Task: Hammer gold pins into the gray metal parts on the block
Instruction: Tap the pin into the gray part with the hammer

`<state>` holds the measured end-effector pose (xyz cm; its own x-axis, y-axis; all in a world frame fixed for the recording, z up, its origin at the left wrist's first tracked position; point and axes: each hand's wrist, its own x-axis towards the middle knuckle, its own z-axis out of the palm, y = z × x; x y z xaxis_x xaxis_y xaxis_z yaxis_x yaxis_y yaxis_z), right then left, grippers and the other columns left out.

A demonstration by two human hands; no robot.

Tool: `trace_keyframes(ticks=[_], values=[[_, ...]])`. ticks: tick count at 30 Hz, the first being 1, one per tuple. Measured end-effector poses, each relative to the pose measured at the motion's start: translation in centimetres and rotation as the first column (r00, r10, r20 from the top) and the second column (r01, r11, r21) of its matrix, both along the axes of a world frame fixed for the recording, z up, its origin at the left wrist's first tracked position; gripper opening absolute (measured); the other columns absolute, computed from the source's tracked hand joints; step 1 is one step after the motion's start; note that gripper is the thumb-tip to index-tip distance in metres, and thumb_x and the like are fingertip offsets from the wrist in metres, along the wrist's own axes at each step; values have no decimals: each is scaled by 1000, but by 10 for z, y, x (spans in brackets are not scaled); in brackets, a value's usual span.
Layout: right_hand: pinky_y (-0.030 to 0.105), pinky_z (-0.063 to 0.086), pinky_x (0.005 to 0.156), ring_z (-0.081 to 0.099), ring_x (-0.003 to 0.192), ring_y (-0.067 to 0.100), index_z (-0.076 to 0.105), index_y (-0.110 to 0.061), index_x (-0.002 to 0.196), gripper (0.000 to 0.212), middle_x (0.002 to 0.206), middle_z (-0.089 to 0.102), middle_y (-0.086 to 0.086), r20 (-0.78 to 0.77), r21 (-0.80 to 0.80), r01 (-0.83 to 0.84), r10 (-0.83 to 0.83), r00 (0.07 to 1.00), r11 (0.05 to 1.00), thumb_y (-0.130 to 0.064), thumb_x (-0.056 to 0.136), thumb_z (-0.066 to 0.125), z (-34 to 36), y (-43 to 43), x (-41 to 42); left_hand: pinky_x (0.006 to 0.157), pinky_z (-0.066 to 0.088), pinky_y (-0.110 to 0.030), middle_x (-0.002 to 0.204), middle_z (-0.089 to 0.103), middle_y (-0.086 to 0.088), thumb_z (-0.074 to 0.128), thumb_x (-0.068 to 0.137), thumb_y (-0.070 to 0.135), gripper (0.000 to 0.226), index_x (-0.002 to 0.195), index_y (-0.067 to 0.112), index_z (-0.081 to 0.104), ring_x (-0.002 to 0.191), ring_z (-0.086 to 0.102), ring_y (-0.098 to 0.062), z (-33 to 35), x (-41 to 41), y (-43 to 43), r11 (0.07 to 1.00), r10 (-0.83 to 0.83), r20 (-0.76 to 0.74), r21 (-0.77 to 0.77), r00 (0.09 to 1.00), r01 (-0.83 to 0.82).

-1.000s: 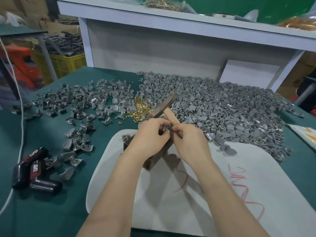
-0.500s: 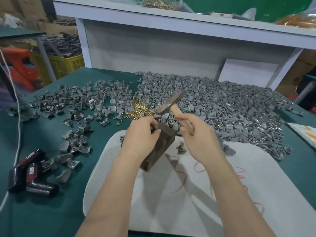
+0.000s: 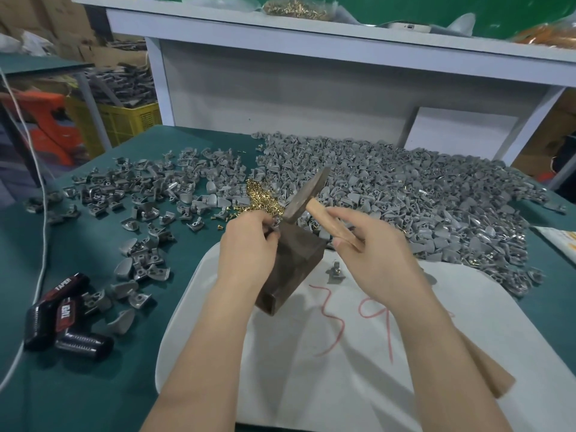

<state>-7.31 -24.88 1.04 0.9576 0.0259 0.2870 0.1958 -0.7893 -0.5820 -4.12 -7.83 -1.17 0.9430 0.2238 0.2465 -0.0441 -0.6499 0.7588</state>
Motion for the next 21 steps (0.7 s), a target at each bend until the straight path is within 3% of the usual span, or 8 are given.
trace_keyframes(ticks=[6,9,13,16,18,21], values=[[29,47,70,57,78,15,44,-57,126,52,99,68,-12,156,-86,50,-36,987,995,-22,90,55,6,8,-7,83,51,-40,90,67,-4,65,86,11,11,85,19,58,88,62,-25,0,-2,1,1000,-4,34,8,999,3],[32,48,70,57,77,18,43,-60,125,53,92,67,-10,178,-115,65,-43,983,991,-23,89,55,8,12,-10,82,50,-38,89,67,-3,66,85,12,15,83,22,54,88,62,-24,1,-2,2,1000,-8,33,30,999,7],[27,41,62,50,69,10,42,-62,124,57,85,62,-16,227,-134,67,-36,973,989,-20,88,57,12,16,-13,73,47,-31,83,64,-1,65,87,14,15,82,23,54,84,61,-24,0,-1,2,998,1,37,68,999,-4],[25,42,62,59,75,14,38,-66,123,60,92,65,-17,162,-233,24,14,987,972,-20,89,55,11,20,-17,69,41,-29,85,64,0,64,87,14,15,81,24,53,84,60,-23,0,-1,1,997,17,33,77,999,-19],[21,35,56,57,75,12,37,-67,123,58,88,62,-20,107,-312,9,25,994,950,-22,90,55,10,21,-18,72,44,-31,89,67,-1,63,86,13,16,81,25,53,86,60,-24,0,0,0,997,21,36,72,999,-24],[21,31,55,57,77,12,41,-64,123,53,89,63,-19,95,-285,44,-17,995,958,-24,90,56,9,20,-16,74,46,-32,89,68,-1,63,86,11,17,82,24,54,87,61,-23,0,-1,0,998,18,48,60,999,-20]])
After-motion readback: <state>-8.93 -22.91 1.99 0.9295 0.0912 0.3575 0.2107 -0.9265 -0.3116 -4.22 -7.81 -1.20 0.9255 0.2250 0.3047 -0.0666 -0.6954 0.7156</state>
